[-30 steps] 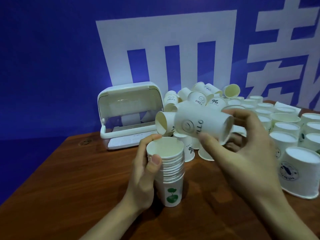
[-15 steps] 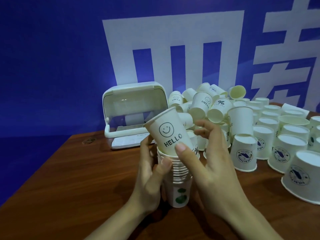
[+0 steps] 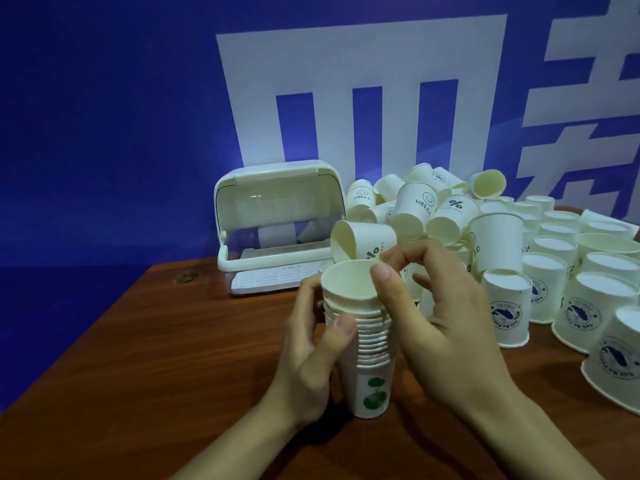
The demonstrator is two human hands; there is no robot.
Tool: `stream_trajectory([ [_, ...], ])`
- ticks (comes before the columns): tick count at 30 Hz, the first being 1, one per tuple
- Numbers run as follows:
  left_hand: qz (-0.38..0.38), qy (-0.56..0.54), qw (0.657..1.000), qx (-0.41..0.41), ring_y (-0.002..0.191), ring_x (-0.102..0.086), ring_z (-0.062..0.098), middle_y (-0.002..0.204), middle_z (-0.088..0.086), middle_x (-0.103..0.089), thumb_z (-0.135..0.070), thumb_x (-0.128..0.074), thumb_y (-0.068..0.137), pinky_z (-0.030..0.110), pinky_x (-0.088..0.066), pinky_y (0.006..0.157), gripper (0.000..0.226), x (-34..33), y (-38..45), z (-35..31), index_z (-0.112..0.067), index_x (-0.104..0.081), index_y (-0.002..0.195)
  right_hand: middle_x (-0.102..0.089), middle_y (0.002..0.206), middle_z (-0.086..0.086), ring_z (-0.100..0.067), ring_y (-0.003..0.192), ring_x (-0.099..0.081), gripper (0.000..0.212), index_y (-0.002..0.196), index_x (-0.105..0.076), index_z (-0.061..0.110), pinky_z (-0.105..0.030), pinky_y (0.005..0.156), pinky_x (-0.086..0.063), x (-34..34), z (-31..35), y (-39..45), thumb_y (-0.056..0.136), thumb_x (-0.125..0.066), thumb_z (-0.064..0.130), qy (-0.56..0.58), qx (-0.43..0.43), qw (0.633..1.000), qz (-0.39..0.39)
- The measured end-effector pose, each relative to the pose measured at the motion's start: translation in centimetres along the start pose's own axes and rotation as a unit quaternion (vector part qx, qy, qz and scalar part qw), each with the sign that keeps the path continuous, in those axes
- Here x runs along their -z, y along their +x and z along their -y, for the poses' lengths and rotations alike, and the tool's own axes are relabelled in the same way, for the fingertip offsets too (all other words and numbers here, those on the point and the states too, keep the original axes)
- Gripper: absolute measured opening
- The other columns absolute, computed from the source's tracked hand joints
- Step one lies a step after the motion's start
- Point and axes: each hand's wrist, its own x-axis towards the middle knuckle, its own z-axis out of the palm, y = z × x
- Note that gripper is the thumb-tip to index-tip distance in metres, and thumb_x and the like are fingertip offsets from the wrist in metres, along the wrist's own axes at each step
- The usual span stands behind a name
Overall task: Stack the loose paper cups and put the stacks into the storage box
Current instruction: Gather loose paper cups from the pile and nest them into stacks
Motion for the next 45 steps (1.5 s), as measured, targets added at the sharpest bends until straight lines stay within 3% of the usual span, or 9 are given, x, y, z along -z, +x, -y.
stream_trajectory([
  [5,-0.024,0.003,1.000,-0.017,0.123,-0.067,0.021,0.131,-0.001,-0.070,-0.037,-0.057,0.092,0.023,-0.050,0.099,0.049,0.2,-0.3,0.3,-0.027,-0.052,0.140,-0.068,0.110,0.016,-0.007,0.116,-0.060,0.031,0.114,-0.056,0.030,-0.018,0.094,-0.043,-0.2,-0.6,-0.4,0.087,-0.063,0.043,0.002,-0.043,0.999,0.015],
  [11,-0.015,0.025,1.000,-0.003,0.118,-0.069,0.019,0.127,-0.002,-0.072,-0.035,-0.057,0.092,0.021,-0.052,0.095,0.048,0.3,0.1,-0.3,-0.019,-0.054,0.137,-0.072,0.104,0.018,-0.003,0.109,-0.065,0.039,0.105,-0.062,0.032,-0.035,0.093,-0.050,1.0,-1.4,0.8,0.075,-0.072,0.056,0.072,-0.093,0.993,0.024],
  [14,-0.017,0.041,0.999,-0.006,0.118,-0.068,0.016,0.125,-0.005,-0.072,-0.039,-0.059,0.090,0.019,-0.050,0.095,0.049,0.4,0.2,-0.5,-0.020,-0.056,0.135,-0.072,0.106,0.013,-0.004,0.109,-0.064,0.014,0.105,-0.064,0.025,-0.039,0.097,-0.052,0.9,-3.0,3.4,0.092,-0.068,0.029,0.024,-0.090,0.996,0.008],
  [21,-0.010,0.072,0.997,-0.021,0.129,-0.063,0.023,0.134,-0.003,-0.070,-0.046,-0.062,0.085,0.028,-0.047,0.105,0.050,0.7,0.1,0.1,-0.039,-0.060,0.134,-0.022,0.165,0.004,-0.027,0.156,0.002,0.103,0.159,0.000,0.040,-0.052,0.119,-0.011,-2.9,-7.6,9.7,0.084,-0.071,0.041,-0.303,-0.033,0.899,0.314],
  [25,-0.011,0.093,0.995,-0.033,0.130,-0.063,0.022,0.135,-0.005,-0.070,-0.045,-0.062,0.086,0.034,-0.046,0.107,0.048,1.0,0.6,0.1,-0.045,-0.060,0.134,-0.052,0.143,0.010,-0.030,0.138,-0.032,0.086,0.149,-0.037,0.038,-0.044,0.098,-0.023,-3.4,-8.5,10.2,0.073,-0.077,0.030,-0.342,0.050,0.929,0.132],
  [29,-0.020,0.109,0.994,-0.020,0.127,-0.065,0.021,0.133,-0.008,-0.070,-0.048,-0.064,0.085,0.039,-0.051,0.105,0.052,1.3,0.6,0.4,-0.040,-0.058,0.136,-0.062,0.117,0.018,-0.014,0.113,-0.057,0.075,0.133,-0.055,0.030,-0.036,0.089,-0.042,-1.3,-6.9,8.4,0.065,-0.084,0.042,-0.063,0.043,0.995,-0.061],
  [32,-0.050,0.128,0.990,-0.021,0.122,-0.067,0.018,0.129,-0.012,-0.071,-0.049,-0.067,0.083,0.038,-0.054,0.099,0.058,1.3,0.6,0.6,-0.032,-0.056,0.137,-0.070,0.112,0.002,-0.018,0.105,-0.066,0.081,0.142,-0.043,0.032,-0.044,0.091,-0.057,0.0,-4.5,7.3,0.071,-0.081,0.042,0.195,-0.011,0.981,0.001],
  [36,-0.088,0.136,0.986,-0.027,0.121,-0.068,0.016,0.127,-0.013,-0.072,-0.048,-0.073,0.079,0.032,-0.054,0.100,0.070,1.7,0.6,0.7,-0.025,-0.051,0.141,-0.070,0.110,-0.001,-0.027,0.102,-0.067,0.067,0.135,-0.051,0.024,-0.058,0.083,-0.054,-0.1,-3.2,6.9,0.075,-0.075,0.042,0.154,0.062,0.983,0.083],
  [45,-0.108,0.142,0.983,-0.038,0.118,-0.068,0.018,0.125,-0.011,-0.071,-0.048,-0.072,0.084,0.025,-0.052,0.095,0.062,1.9,1.0,0.6,-0.017,-0.057,0.135,-0.066,0.113,0.007,-0.009,0.110,-0.062,0.061,0.133,-0.054,0.022,-0.014,0.082,-0.042,-1.3,-4.3,6.1,0.080,-0.068,0.050,0.024,0.125,0.975,0.185],
])
